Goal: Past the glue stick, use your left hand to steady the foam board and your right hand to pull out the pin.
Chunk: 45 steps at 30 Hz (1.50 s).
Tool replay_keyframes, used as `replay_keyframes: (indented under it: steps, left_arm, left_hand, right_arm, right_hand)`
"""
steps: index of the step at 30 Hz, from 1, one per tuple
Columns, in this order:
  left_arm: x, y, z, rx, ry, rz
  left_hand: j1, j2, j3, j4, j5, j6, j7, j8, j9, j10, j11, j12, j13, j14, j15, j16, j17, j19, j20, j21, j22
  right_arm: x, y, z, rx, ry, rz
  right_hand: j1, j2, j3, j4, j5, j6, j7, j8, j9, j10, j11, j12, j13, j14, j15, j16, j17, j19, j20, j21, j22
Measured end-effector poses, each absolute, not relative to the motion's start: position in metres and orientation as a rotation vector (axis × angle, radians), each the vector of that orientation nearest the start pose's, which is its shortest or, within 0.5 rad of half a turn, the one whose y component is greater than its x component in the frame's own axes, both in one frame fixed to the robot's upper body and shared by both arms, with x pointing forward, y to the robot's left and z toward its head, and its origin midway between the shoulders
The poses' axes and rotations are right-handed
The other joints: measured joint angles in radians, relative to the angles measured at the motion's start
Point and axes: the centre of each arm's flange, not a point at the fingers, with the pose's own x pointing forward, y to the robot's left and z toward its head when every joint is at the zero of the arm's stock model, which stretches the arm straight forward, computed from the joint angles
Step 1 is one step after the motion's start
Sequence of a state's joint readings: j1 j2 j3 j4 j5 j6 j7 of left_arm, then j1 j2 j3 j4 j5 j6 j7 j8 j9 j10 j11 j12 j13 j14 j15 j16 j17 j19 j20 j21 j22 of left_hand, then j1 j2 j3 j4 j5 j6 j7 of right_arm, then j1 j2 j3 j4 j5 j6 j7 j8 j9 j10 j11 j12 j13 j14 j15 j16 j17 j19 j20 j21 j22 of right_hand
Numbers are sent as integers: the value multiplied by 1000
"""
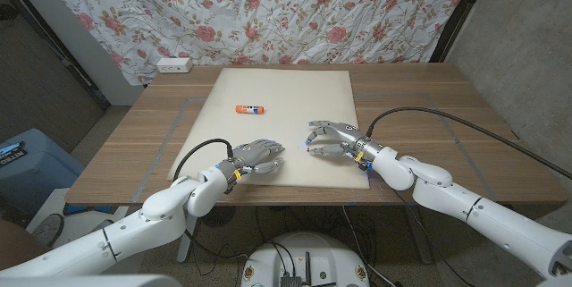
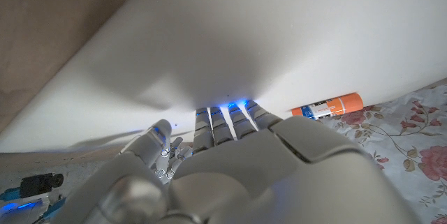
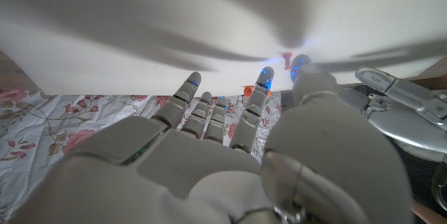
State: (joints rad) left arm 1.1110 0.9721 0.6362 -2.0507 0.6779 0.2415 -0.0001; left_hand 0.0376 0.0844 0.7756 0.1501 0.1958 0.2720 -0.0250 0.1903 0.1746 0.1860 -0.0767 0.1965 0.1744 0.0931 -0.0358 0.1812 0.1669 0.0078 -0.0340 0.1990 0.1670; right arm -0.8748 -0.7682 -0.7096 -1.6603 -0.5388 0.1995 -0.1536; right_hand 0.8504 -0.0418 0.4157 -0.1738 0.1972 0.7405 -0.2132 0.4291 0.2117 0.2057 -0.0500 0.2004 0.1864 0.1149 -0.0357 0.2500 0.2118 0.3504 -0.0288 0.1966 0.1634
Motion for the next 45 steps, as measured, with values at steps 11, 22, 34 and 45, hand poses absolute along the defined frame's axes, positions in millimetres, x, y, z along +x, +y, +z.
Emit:
replay_keyframes:
  steps: [11, 22, 34, 45]
  left_arm:
    - [518, 191, -123, 1594, -571, -223]
    - [516, 192, -125, 1593, -572, -218]
    - [515, 192, -127, 1592, -571, -211]
    - [513, 193, -128, 1591, -567, -207]
  left_hand:
    - [0, 0, 7, -7, 0, 13, 2, 3, -1, 5, 5, 0, 0, 11, 0, 0, -2, 0, 0, 0, 0]
    - [8, 3, 15, -15, -4, 16, 6, 3, -1, 5, 5, 0, 1, 11, 0, 0, -4, 4, 4, 0, 0]
    - [14, 4, 23, -23, -4, 16, 6, 2, 0, 13, 2, 0, 0, 11, 0, -4, -4, 3, 4, 0, 0]
    - [18, 8, 28, -28, -7, 28, 7, -4, 0, 16, 5, -1, 0, 11, 0, -4, -4, 3, 4, 0, 0]
  right_arm:
    - [576, -155, -96, -1337, -843, 337]
    - [577, -152, -96, -1336, -847, 343]
    - [578, -149, -96, -1331, -854, 349]
    - [578, -147, -96, -1328, -864, 360]
  right_hand:
    - [27, -6, 0, 0, 0, 39, -4, 15, 0, 11, 0, 0, 0, 7, -7, 0, 0, 3, -4, 0, 0]
    - [33, -1, -4, 4, 0, 81, -3, 34, 5, 11, 0, 0, 0, 11, -4, 0, 4, 12, -5, 0, 0]
    - [44, 11, -9, 9, 0, 123, -5, 51, 5, 14, -4, 0, 0, 11, -4, 0, 5, 17, -10, 0, 0]
    - [44, 11, -11, 11, 0, 138, -10, 57, 5, 18, -7, 0, 0, 10, -4, 0, 5, 19, -12, -5, 0]
